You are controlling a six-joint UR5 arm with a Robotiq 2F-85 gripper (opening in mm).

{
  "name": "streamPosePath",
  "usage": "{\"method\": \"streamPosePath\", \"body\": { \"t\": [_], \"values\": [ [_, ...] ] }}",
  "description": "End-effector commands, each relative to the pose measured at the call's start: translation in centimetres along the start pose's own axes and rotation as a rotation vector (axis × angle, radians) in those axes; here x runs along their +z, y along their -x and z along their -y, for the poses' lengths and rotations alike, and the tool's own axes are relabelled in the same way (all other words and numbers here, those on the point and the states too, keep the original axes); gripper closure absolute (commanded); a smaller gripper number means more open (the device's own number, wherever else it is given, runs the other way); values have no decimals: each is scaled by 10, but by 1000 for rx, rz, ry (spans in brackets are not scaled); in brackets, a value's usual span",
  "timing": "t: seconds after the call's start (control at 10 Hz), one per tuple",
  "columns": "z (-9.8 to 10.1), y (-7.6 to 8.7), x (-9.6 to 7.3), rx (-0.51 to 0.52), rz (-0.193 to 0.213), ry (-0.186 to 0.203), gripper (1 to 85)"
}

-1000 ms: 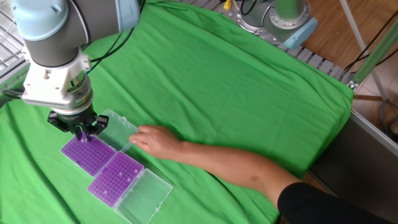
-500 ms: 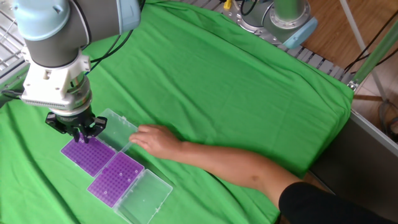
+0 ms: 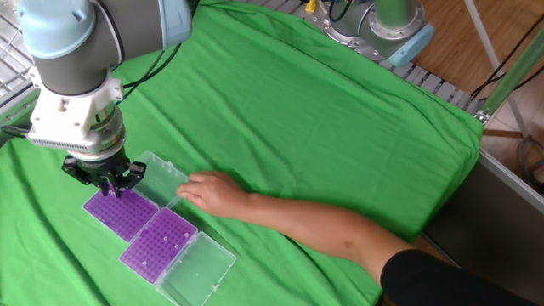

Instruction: Insert a small pipette tip into the holder for small pipette tips

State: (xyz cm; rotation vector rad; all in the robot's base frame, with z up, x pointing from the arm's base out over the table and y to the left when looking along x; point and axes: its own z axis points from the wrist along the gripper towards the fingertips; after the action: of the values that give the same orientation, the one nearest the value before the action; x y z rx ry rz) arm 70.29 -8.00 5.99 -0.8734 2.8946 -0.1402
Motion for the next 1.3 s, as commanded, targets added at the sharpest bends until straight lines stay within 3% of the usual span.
{"method": "streamPosePath", "body": {
  "t": [0.0,0.3,0.4,0.6,1.2],
  "values": [
    [-24,3,-12,118,-42,43,593],
    [-63,32,-16,259,-47,65,593],
    [-83,42,-15,322,-46,96,593],
    [-107,57,-13,407,-51,102,593],
    [-134,73,-1,484,-49,101,597]
  ]
}}
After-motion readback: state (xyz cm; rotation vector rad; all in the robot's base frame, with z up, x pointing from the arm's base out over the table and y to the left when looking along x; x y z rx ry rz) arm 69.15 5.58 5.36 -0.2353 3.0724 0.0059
